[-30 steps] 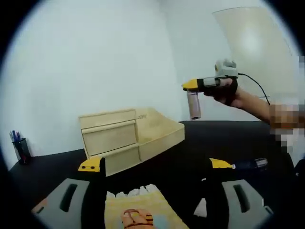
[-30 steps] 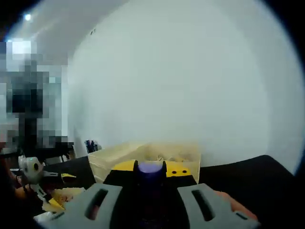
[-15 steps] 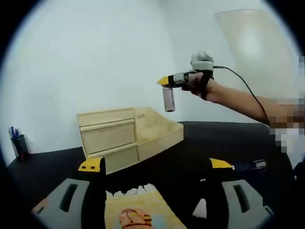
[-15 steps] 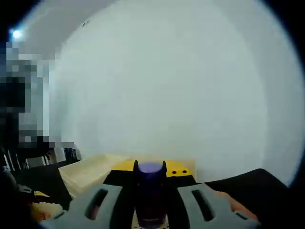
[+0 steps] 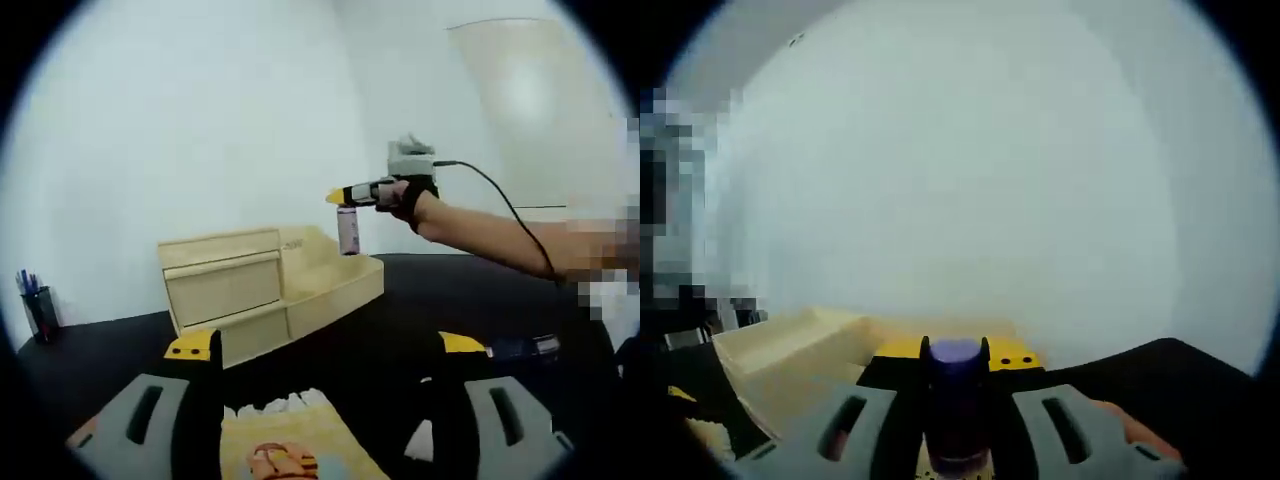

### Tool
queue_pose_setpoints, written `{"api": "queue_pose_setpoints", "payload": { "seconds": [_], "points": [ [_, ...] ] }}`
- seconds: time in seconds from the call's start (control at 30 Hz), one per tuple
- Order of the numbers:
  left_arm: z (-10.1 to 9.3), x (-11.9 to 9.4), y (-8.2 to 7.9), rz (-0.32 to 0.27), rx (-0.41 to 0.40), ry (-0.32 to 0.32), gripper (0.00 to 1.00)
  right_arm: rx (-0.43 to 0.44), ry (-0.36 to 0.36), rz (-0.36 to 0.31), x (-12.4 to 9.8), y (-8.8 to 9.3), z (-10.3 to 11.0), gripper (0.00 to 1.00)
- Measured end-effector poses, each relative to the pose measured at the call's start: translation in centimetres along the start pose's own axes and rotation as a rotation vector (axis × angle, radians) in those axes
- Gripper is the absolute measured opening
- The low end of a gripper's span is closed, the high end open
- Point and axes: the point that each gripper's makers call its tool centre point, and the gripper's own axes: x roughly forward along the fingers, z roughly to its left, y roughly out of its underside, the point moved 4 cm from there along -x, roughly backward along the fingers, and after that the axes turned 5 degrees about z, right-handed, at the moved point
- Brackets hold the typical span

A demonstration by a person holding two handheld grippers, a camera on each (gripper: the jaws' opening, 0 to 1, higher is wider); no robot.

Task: Open the drawer, pick up the cosmetic bottles from the table one by one, place them into the drawer, release the gripper, close the drawer, and move the gripper away

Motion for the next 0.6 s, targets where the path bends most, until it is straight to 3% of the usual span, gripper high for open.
{"api": "queue_pose_setpoints", "payload": {
  "seconds": [0.27, 0.6],
  "points": [
    [-0.5, -0.3, 0.1, -0.001, -0.005, 0.001, 0.81, -0.002, 0.08, -0.012, -0.6, 2.6, -0.6, 0.17],
    [0.1, -0.7, 0.0, -0.007, -0.016, -0.023, 0.81, -0.026, 0.147, -0.015, 0.0, 3.6, -1.3, 0.17]
  ]
}}
